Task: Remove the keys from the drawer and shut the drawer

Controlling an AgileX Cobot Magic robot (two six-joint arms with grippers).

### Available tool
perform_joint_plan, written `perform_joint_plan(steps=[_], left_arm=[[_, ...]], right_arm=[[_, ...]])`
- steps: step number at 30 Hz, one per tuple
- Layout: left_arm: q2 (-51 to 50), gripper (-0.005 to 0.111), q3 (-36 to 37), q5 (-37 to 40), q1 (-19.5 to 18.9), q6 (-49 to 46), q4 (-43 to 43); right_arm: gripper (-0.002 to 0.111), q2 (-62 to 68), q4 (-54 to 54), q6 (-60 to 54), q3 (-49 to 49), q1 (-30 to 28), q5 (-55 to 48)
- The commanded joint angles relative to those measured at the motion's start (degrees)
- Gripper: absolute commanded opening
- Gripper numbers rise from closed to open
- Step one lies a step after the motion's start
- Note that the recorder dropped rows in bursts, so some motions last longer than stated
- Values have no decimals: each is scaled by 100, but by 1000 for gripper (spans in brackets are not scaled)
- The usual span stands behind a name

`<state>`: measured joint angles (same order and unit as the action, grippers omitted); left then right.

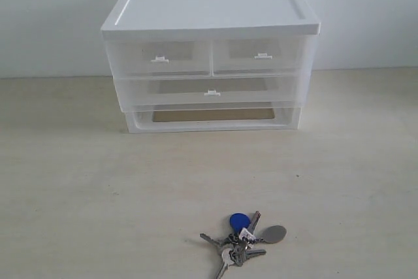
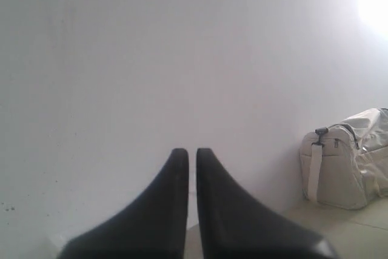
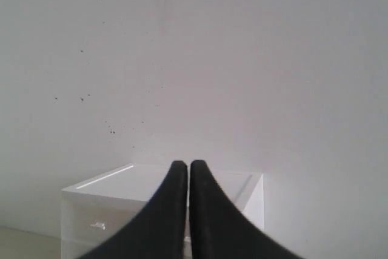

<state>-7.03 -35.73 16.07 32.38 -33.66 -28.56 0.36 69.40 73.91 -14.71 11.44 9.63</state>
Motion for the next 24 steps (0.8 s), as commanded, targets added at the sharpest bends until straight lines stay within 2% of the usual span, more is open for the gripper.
perform_joint_plan(steps=[1, 18, 20, 24], left_arm=[[205, 4, 26, 26, -15, 67, -52], [250, 4, 63, 13, -15, 67, -9], [264, 4, 180, -143, -104, -4, 555], [264, 4, 869, -1405, -459, 734, 878]], right_arm=[[0, -36, 9, 129, 25, 8, -206], [0, -36, 9, 93, 25, 8, -222], [0, -36, 9, 93, 25, 8, -222], [0, -36, 9, 93, 25, 8, -159]])
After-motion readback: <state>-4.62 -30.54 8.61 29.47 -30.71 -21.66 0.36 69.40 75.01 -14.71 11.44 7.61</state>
